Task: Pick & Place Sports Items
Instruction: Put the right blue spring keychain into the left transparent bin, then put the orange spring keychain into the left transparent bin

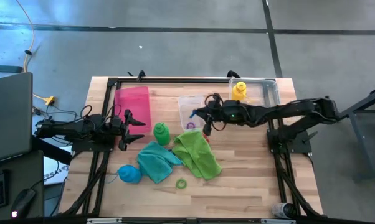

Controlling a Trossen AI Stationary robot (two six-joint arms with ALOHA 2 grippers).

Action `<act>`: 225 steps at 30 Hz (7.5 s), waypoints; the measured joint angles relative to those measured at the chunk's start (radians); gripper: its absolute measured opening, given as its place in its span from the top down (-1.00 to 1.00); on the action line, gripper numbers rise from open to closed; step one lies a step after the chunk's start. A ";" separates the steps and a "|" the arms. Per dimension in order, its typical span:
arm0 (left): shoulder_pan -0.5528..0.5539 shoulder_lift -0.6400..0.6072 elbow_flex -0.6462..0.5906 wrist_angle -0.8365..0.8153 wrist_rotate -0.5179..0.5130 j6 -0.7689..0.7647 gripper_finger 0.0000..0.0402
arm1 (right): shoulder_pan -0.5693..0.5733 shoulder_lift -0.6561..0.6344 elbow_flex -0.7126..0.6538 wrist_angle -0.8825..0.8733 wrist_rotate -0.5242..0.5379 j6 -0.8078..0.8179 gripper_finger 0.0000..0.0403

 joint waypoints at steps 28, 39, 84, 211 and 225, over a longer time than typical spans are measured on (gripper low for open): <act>0.000 0.000 0.000 0.000 0.000 0.000 -0.24 | -0.171 0.267 0.110 -0.025 -0.126 0.137 0.92; 0.000 0.000 0.000 0.000 0.000 0.000 -0.24 | -0.170 0.267 0.110 -0.030 -0.072 0.134 0.66; 0.000 0.000 0.000 0.002 0.000 0.000 -0.24 | 0.123 -0.119 0.110 -0.849 -0.099 0.710 0.24; 0.000 0.000 0.000 0.033 -0.002 0.000 -0.24 | 0.214 -0.027 0.108 -0.954 -0.099 0.725 1.00; 0.000 0.000 0.000 0.051 -0.004 0.000 -0.24 | 0.133 -0.217 0.111 -0.800 -0.097 0.506 1.00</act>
